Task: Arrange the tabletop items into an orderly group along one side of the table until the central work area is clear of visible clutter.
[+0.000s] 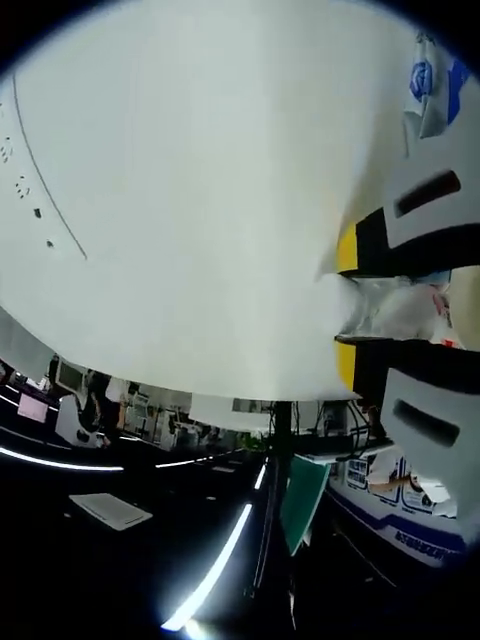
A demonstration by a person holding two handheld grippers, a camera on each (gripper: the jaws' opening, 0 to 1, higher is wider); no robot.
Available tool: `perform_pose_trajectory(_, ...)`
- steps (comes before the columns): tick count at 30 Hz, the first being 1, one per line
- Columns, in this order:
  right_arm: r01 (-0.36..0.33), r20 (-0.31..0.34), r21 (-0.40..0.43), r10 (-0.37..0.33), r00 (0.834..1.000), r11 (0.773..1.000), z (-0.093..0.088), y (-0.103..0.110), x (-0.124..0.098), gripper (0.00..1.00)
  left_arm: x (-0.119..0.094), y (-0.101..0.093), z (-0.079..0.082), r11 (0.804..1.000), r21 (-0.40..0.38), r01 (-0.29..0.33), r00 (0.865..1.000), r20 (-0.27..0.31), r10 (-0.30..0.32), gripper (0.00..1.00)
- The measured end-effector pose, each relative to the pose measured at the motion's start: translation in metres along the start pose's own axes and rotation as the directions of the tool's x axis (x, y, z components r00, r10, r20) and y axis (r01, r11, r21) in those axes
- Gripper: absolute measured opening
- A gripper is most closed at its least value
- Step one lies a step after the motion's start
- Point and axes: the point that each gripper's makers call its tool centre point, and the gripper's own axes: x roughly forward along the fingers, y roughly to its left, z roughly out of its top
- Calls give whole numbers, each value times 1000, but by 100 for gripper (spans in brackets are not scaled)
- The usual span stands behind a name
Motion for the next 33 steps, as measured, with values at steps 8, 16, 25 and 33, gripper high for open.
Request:
perform_pose_trajectory(8,3,20,-20,-2,1000,1000,4,7,1,19,-3,-2,0,999,-31,-30,998,46,32,42)
perform_pose_trajectory(16,12,59,-87,-7,998,996,5,21,-1,18,-8,-4,1,995,-60,-76,989,124,83,41)
perform_pose_trajectory(25,29,118,-214,-4,993,976,1,43,-8,18,-11,3,2,988,-74,-139,964,218,152,40)
perform_pose_trajectory(33,42,165,-288,6,986,957,-4,54,-18,18,-14,7,5,986,-49,-161,947,274,168,40)
